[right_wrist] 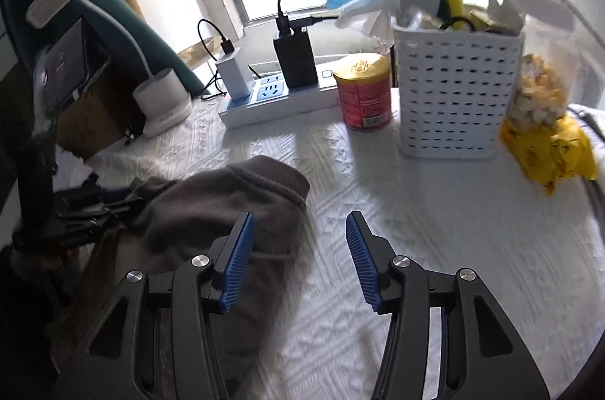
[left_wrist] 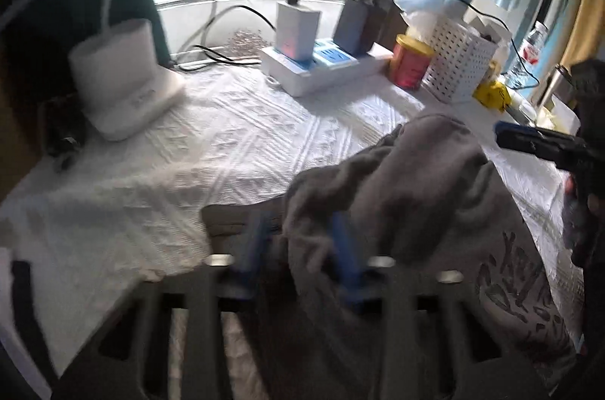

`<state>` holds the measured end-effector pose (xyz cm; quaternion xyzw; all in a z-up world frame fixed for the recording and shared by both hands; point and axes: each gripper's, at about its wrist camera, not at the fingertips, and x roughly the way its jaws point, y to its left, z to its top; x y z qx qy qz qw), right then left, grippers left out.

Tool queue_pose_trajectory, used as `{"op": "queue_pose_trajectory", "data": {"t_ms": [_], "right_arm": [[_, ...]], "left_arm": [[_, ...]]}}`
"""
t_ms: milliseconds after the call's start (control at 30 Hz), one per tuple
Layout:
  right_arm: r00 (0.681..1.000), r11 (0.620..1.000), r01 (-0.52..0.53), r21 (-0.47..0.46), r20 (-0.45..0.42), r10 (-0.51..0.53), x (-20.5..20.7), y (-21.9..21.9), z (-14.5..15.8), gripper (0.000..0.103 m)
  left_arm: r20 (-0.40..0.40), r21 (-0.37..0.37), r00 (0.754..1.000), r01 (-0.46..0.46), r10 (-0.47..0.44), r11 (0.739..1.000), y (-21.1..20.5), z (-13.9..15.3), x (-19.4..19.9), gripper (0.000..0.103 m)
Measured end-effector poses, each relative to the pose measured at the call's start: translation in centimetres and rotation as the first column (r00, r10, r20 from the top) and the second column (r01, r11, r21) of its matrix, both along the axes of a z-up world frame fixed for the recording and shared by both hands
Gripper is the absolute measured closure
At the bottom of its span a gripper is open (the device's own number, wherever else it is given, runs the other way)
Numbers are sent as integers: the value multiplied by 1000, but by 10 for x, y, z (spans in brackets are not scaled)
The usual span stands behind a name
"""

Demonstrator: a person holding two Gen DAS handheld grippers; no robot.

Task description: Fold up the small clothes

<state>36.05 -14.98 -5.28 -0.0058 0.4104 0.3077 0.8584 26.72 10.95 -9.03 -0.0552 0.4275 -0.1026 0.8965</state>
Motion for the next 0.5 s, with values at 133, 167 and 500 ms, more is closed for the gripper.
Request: {"op": "queue_pose_trajectory", "data": {"t_ms": [133,167,500], "right_arm": [[998,1000,-4,24,-55,5,18,6,-17,49],[997,999,-9,38,-71,12,23,7,-22,49],[997,993,-79,88,22,77,31,21,-7,90]], "left_arm": [[52,-19,999,12,-11,1000,-2,7,-6,97],[66,-27,998,3,-2,1000,-1,10,-8,97],[205,-47,975,-83,91,995,5,43,-29,97]]}}
